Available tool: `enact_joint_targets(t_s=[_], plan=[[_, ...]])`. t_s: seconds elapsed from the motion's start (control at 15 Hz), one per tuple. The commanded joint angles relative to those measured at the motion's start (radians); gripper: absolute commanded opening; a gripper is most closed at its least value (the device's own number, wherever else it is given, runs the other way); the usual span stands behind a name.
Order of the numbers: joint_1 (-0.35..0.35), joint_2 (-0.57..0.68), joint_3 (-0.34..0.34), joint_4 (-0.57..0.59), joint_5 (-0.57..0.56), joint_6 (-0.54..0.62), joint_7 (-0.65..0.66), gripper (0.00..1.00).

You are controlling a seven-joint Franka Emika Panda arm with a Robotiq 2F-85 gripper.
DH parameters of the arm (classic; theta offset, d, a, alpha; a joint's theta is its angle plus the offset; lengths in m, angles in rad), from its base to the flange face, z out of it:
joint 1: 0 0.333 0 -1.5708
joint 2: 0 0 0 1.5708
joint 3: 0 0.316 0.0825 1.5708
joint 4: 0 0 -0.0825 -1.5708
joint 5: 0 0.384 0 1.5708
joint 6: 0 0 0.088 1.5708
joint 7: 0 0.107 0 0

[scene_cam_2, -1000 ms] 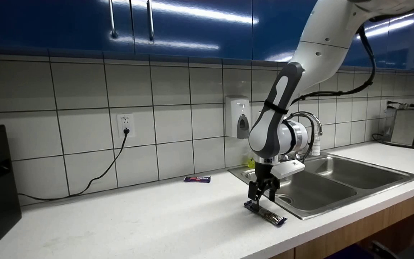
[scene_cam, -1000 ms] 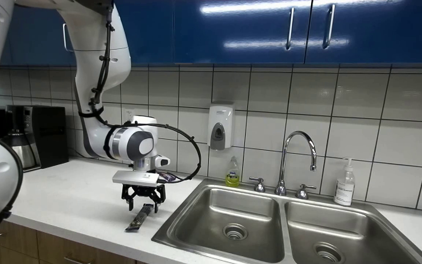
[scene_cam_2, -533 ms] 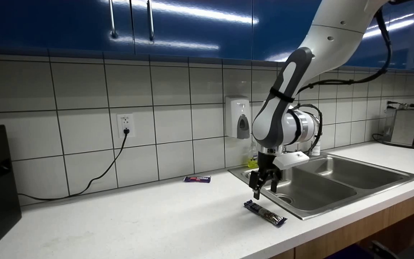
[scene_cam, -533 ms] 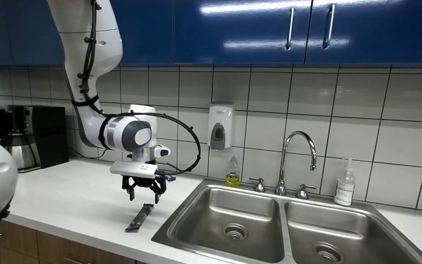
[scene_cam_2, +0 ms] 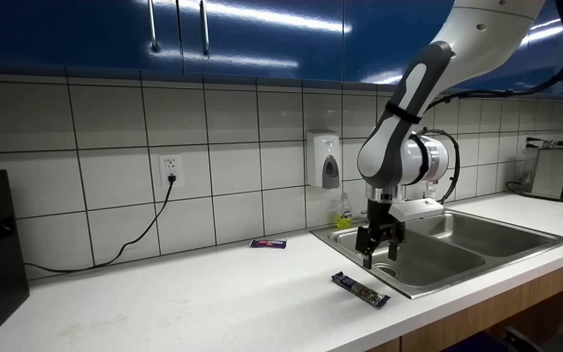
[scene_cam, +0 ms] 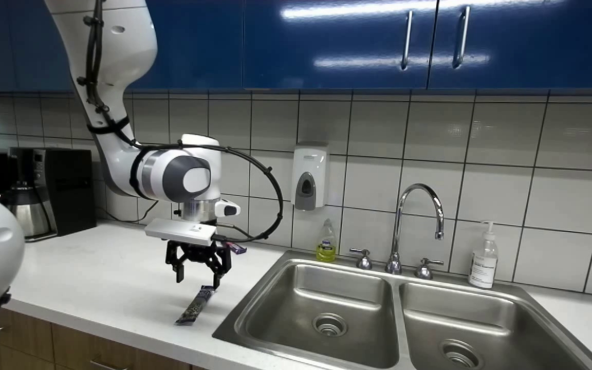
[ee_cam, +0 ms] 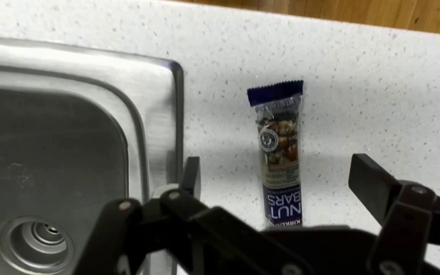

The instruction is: Remove the packet from the sink and put it on the left side of the counter.

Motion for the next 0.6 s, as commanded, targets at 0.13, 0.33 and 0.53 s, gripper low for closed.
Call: enact_joint_targets(t_s=[0.13,0.33,0.53], plan=[[-0.007,-0.131,-0.03,-0.073,-0.048,-0.14,0.04,1.0],[0.004,-0.089,-0.039,-0.052,-0.032,-0.12,0.016,1.0],[0.004,-0.102,-0.043,-0.062,-0.037,-0.126,0.018,1.0]])
